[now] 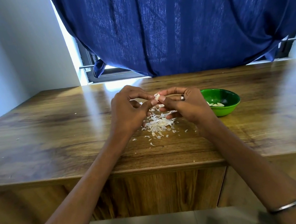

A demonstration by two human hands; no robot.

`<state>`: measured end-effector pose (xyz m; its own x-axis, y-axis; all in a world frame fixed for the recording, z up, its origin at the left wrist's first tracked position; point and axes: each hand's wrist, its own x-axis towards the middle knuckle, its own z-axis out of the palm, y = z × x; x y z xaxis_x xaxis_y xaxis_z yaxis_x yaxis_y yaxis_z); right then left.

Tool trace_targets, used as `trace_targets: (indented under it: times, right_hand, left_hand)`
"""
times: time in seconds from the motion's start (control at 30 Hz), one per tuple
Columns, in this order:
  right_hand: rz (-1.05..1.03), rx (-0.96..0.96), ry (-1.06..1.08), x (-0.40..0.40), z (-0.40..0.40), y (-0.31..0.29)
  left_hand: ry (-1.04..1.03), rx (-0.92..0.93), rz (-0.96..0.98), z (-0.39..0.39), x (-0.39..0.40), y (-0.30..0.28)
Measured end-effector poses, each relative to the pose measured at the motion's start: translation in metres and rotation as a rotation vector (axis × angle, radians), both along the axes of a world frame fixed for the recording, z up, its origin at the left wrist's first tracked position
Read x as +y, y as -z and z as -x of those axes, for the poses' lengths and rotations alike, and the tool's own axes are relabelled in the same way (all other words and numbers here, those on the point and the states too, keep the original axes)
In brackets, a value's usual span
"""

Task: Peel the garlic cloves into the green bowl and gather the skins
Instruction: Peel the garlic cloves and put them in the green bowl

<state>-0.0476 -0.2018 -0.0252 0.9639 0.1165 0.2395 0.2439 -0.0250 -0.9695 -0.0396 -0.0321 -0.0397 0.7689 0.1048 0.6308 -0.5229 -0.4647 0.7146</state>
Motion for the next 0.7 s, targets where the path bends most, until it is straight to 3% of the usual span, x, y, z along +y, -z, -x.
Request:
trace_targets:
  times: [0.2, 0.4, 0.7]
  right_hand:
    - [0.034, -0.039, 0.049, 0.0002, -0.0014, 0.0017]
    - [0.057, -0.071, 0.092, -0.0002, -0.0036, 0.0035]
    - [0.100, -0.083, 0.151, -0.0001, -0.0067, 0.0054]
  left_hand:
    - [-0.006, -0.064, -0.053, 0.0032, -0.0027, 0.0013]
    - [-0.018, 0.067, 0.060, 0.0059, -0.0048, -0.0005]
    - [-0.122, -0.027, -0.153, 0.0021, -0.0028, 0.0030]
